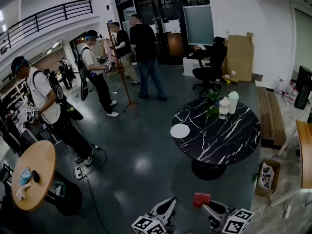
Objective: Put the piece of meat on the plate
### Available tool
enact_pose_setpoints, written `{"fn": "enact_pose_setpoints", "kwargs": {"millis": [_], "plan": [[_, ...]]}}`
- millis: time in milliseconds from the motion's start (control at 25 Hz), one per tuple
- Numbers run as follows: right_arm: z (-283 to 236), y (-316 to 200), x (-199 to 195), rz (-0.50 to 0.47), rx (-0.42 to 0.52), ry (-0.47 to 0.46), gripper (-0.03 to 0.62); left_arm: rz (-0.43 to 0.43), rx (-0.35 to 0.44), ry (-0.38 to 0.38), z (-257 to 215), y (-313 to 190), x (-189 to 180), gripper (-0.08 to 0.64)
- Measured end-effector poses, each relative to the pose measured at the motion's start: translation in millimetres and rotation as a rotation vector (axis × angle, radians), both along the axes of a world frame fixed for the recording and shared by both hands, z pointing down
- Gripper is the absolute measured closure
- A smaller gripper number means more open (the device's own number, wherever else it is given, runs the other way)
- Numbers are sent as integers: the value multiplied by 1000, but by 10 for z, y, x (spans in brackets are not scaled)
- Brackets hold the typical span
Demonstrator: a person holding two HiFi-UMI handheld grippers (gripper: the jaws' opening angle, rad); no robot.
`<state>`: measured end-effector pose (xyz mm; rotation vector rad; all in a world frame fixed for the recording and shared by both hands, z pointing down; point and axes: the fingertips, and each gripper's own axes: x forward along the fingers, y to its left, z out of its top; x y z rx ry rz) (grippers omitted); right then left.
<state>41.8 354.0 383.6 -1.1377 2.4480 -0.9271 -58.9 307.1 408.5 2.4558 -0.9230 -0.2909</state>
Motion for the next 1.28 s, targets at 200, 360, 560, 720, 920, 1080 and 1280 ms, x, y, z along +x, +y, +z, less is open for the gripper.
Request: {"fn": "enact_pose_setpoints", "kwargs": {"millis": [200, 360, 560, 720, 920, 1080, 1280], "plan": [[87, -321, 145, 7, -2, 10, 508, -11, 8, 2, 4, -322, 96, 551], [128, -496, 203, 1, -10, -4, 508, -35, 1, 8, 53, -482, 96, 551], [115, -711, 237, -5, -6, 0, 508, -44, -14, -4, 104, -693, 96, 552], [217, -944, 300, -3, -20, 10, 508, -26, -20, -11, 328, -969, 180, 551], [256, -1458, 346, 16, -38, 16, 508, 9, -21, -22, 374, -1470, 303, 551], [234, -1963, 337, 11, -37, 24, 508, 15, -24, -7, 362, -2020, 334, 551], [246, -2562, 313, 8, -51, 24, 508, 28, -15, -11, 308, -2620, 371, 551]]}}
